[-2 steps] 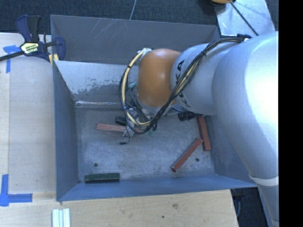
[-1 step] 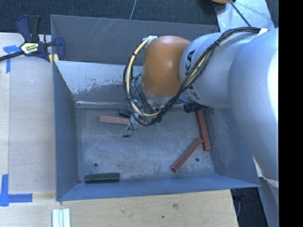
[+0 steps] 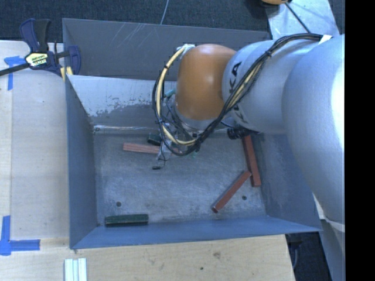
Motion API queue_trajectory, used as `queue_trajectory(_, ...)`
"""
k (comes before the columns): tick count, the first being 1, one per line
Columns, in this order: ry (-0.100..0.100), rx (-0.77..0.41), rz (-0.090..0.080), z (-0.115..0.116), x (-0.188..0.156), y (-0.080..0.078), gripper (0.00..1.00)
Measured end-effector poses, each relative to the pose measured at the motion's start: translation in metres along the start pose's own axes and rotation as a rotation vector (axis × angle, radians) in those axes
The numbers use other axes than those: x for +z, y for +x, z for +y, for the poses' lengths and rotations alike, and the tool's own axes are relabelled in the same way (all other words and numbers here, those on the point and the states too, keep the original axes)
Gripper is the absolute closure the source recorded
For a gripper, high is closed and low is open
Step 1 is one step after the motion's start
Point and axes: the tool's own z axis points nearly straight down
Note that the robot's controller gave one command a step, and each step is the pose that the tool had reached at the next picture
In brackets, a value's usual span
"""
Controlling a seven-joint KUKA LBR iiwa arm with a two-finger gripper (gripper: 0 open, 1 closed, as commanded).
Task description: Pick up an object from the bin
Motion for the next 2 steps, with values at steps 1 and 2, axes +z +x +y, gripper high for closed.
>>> queue_trajectory(1,0.002,0.000,0.004,0.000,0.005,0.001,1.00)
queue_trajectory(2,0.005,0.000,0.016,-0.001,-0.005,0.003,1.00)
